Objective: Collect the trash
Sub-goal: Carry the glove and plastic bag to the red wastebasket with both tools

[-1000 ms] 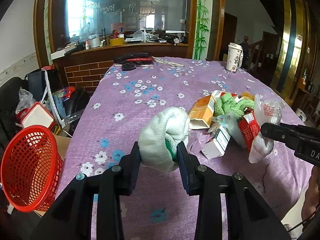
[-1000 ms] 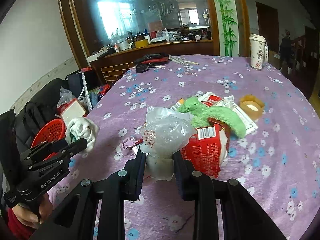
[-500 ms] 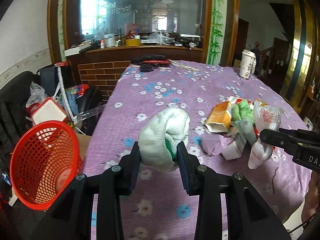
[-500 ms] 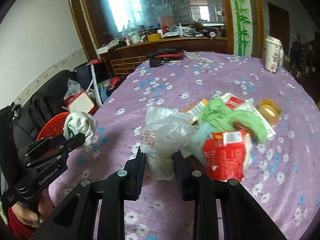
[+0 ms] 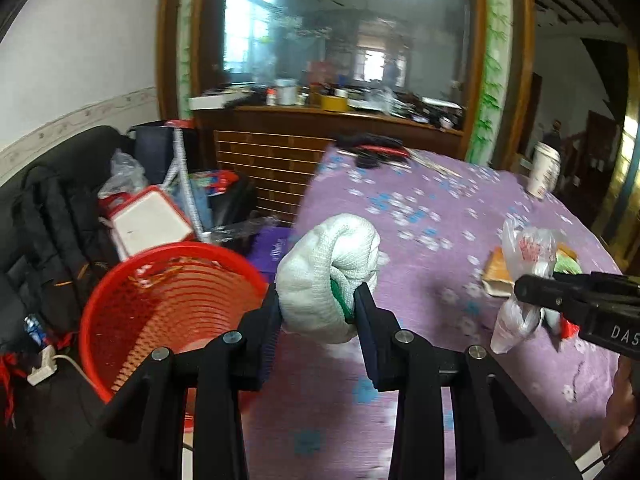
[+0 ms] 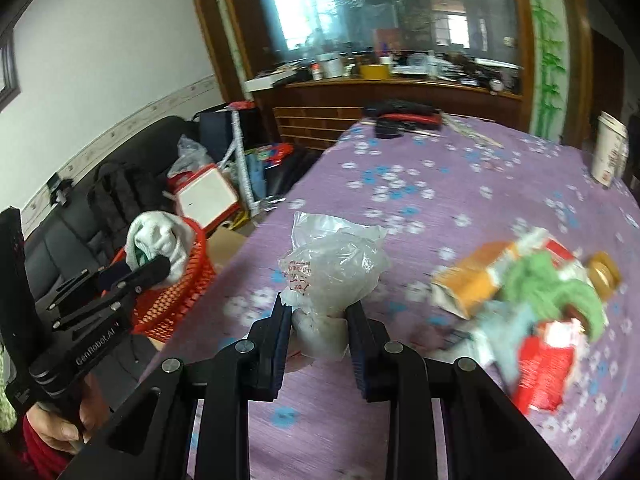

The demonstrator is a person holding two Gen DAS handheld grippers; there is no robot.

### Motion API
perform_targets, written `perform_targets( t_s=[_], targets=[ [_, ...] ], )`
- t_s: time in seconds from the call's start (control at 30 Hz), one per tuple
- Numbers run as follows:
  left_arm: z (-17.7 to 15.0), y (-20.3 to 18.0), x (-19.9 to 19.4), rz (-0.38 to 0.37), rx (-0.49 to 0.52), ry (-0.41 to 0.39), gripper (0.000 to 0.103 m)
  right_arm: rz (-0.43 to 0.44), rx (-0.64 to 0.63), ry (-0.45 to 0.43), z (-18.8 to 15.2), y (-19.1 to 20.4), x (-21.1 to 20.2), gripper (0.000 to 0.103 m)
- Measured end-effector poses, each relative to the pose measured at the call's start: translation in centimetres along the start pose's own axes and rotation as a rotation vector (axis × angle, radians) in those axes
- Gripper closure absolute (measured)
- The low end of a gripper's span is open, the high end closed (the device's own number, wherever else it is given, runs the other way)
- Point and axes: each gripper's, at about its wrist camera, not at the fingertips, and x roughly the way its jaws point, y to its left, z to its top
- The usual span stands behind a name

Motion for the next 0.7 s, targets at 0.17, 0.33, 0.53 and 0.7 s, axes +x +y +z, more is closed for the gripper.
perform_targets(
  t_s=[0.17, 0.33, 0.53, 0.7],
  targets=[
    [0.2, 5.1, -0.6, 0.083, -0.059, -0.01, 0.069, 0.051, -0.067, 0.012, 2.0, 4.3, 2.2, 0.074],
    [-0.2, 9.7, -0.6, 0.143, -0.121, 0.002, 0.068, 0.101, -0.139, 0.018, 3.9, 8.7, 4.3, 0.074],
    [-1.2, 13.1, 0.4, 0.18, -0.179, 0.032, 0.068, 0.145, -0.195, 0.056, 4.9, 13.2, 7.9, 0.074],
    [-2.0, 14.6, 1.6, 0.179, -0.203, 0.056, 0.068, 0.162, -0.213, 0.092, 4.5, 15.0, 10.2, 0.074]
  ],
)
